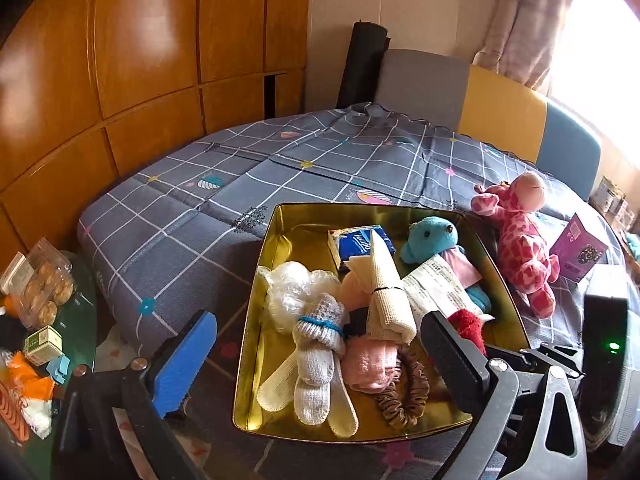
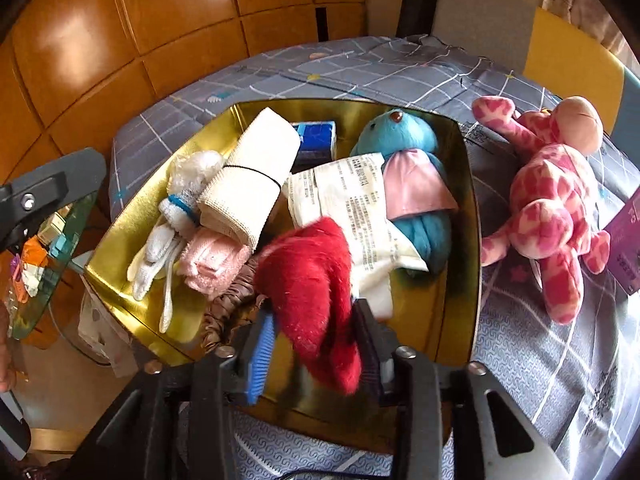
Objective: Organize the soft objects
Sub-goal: 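Carry the red knit hat into the gold tray and open the right gripper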
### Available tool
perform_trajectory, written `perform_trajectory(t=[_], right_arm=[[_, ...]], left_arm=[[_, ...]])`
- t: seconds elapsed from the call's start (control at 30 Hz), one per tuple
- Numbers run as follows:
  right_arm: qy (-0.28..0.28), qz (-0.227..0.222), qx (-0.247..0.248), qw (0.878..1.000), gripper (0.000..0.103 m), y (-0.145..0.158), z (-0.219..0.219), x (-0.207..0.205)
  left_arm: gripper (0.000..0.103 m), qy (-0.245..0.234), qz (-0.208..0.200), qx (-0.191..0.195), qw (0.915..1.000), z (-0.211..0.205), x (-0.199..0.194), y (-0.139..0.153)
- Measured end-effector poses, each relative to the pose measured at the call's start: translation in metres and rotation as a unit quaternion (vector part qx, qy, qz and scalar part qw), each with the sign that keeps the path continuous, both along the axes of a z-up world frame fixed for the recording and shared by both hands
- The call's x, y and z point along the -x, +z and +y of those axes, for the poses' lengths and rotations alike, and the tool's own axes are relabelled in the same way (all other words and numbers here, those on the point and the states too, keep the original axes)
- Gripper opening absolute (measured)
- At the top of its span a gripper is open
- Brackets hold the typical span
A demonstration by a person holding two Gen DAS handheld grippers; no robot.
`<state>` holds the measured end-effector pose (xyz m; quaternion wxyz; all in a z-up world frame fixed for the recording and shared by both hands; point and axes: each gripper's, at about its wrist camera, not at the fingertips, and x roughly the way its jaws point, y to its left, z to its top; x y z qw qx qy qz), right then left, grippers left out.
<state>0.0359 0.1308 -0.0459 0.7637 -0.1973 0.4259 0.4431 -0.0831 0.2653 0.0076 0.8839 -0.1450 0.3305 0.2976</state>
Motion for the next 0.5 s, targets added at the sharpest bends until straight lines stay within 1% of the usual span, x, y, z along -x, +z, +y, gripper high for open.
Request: perform_trajectory(t=[0.07, 0.13, 0.23, 0.37, 0.5], right_arm=[[-0.005, -0.006, -0.007, 1.0, 0.05, 0.002, -0.002, 0.001], [-0.009, -0.015, -0.019, 1.0, 0.06, 0.009, -0.008, 0.004], [-0.022, -0.023, -0.039, 0.999, 0.066, 0.02, -0.017, 0.008], [-0.054, -0.041, -0.061, 0.996, 0.068, 0.033, -0.032, 0.015], [-0.095, -0.067, -0.069, 0.991, 0.068, 0.043, -0.046, 0.02]], left_arm=[[0.103, -0.001, -0.001, -0.001, 1.0, -0.001, 0.0, 0.001], [0.103, -0.001, -0.002, -0.003, 1.0, -0.003, 0.001, 0.002], [0.103, 0.003, -0.003, -0.007, 1.0, -0.007, 0.002, 0.004], [0.103, 0.008, -0.015, -0.013, 0.9998, -0.013, 0.008, 0.009], [0.103, 0.013, -0.032, -0.028, 0.999, -0.022, 0.014, 0.016]])
